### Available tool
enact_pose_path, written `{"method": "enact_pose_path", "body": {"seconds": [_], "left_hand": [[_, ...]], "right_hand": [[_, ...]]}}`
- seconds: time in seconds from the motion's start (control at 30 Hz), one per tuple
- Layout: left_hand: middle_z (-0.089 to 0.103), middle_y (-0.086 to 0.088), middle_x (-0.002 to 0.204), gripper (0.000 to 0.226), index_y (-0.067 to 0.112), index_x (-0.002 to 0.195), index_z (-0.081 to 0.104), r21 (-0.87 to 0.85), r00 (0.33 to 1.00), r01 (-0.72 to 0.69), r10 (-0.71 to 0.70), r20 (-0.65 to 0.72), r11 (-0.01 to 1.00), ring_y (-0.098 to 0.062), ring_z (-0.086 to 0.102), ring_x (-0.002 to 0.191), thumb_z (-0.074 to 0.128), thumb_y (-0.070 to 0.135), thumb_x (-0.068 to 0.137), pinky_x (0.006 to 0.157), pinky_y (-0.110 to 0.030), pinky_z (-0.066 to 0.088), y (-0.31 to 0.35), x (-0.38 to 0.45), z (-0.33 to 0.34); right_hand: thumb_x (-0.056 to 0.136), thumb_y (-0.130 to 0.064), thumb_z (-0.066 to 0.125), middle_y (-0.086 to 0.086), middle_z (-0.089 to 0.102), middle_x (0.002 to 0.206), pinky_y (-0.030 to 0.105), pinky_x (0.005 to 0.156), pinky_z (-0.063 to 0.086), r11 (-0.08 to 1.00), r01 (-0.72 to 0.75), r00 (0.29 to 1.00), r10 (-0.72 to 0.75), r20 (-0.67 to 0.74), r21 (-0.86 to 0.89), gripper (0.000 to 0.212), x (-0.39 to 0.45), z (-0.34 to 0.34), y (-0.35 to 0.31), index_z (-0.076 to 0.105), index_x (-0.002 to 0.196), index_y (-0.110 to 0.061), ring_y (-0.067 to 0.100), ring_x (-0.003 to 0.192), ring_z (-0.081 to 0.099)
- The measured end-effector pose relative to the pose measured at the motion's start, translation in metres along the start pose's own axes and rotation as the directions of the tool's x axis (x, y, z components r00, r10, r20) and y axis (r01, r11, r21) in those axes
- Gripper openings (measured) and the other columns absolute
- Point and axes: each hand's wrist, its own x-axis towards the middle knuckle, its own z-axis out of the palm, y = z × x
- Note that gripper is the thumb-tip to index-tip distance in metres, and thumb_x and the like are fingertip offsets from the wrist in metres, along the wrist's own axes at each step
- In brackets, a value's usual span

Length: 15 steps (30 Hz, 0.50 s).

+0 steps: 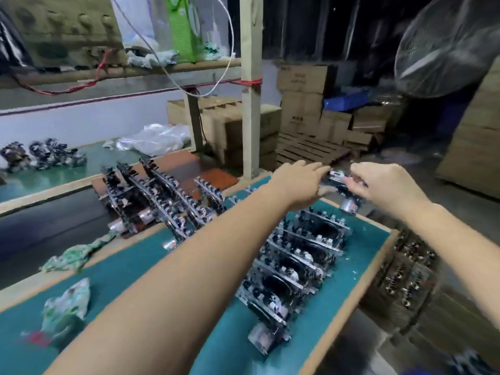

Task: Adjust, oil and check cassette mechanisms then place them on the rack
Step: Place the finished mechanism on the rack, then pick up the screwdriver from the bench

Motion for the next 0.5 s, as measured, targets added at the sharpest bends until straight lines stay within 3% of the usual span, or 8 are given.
{"method": "enact_pose_path", "body": {"seconds": [0.1, 0.17, 0.3, 0.37, 0.43, 0.5], "left_hand": [[0.015, -0.002, 0.159, 0.066, 0.019, 0.152, 0.017, -0.140, 0.988, 0.070, -0.050, 0.145, 0.988, -0.026, 0.017, 0.143, 0.024, 0.056, 0.098, 0.115, -0.042, 0.020, 0.016, 0.008, 0.034], [0.013, -0.001, 0.160, 0.068, 0.020, 0.152, 0.016, -0.206, 0.981, 0.101, -0.063, 0.186, 0.973, -0.026, 0.013, 0.145, 0.023, 0.059, 0.097, 0.115, -0.044, 0.017, 0.023, 0.005, 0.053], [0.004, 0.002, 0.161, 0.069, 0.023, 0.153, 0.009, -0.278, 0.976, 0.160, -0.110, 0.188, 0.947, -0.024, 0.009, 0.146, 0.021, 0.061, 0.096, 0.115, -0.044, 0.014, 0.024, 0.004, 0.067], [0.002, 0.001, 0.161, 0.069, 0.022, 0.153, 0.007, -0.263, 0.969, 0.183, -0.129, 0.210, 0.947, -0.024, 0.007, 0.147, 0.020, 0.060, 0.097, 0.116, -0.044, 0.013, 0.025, 0.005, 0.064], [0.004, -0.001, 0.161, 0.069, 0.020, 0.153, 0.010, -0.232, 0.970, 0.171, -0.123, 0.207, 0.957, -0.023, 0.008, 0.146, 0.023, 0.059, 0.097, 0.117, -0.044, 0.013, 0.027, 0.003, 0.058], [0.013, -0.003, 0.160, 0.067, 0.017, 0.151, 0.017, -0.172, 0.989, 0.115, -0.096, 0.115, 0.978, -0.021, 0.013, 0.145, 0.032, 0.055, 0.098, 0.116, -0.041, 0.017, 0.029, -0.005, 0.047]], "right_hand": [[0.088, -0.023, 0.065, 0.005, 0.050, 0.053, 0.034, 0.053, 0.032, 0.980, -0.165, 0.974, 0.144, 0.175, 0.109, 0.042, -0.023, 0.034, 0.011, 0.034, 0.060, -0.021, 0.031, 0.055, 0.052], [0.090, -0.032, 0.061, -0.005, 0.040, 0.050, 0.032, 0.052, 0.027, 0.950, -0.257, 0.945, 0.208, 0.251, 0.179, 0.046, -0.037, 0.049, 0.015, 0.028, 0.059, -0.024, 0.024, 0.054, 0.043], [0.092, -0.038, 0.053, -0.005, 0.038, 0.049, 0.028, 0.047, 0.026, 0.884, -0.344, 0.922, 0.255, 0.292, 0.315, 0.044, -0.038, 0.053, 0.015, 0.030, 0.058, -0.023, 0.014, 0.050, 0.040], [0.095, -0.041, 0.046, -0.003, 0.048, 0.057, 0.032, 0.052, 0.031, 0.937, -0.321, 0.890, 0.249, 0.382, 0.137, 0.039, -0.028, 0.046, 0.008, 0.034, 0.064, -0.022, 0.024, 0.062, 0.051], [0.096, -0.049, 0.040, -0.002, 0.058, 0.078, 0.031, 0.057, 0.035, 0.962, -0.209, 0.892, 0.261, 0.369, -0.175, 0.033, -0.018, 0.034, -0.003, 0.040, 0.078, -0.021, 0.026, 0.081, 0.059], [0.094, -0.051, 0.042, -0.004, 0.058, 0.092, 0.030, 0.060, 0.034, 0.955, -0.235, 0.931, 0.274, 0.242, -0.180, 0.031, -0.016, 0.015, -0.019, 0.047, 0.092, -0.020, 0.021, 0.091, 0.058]]}}
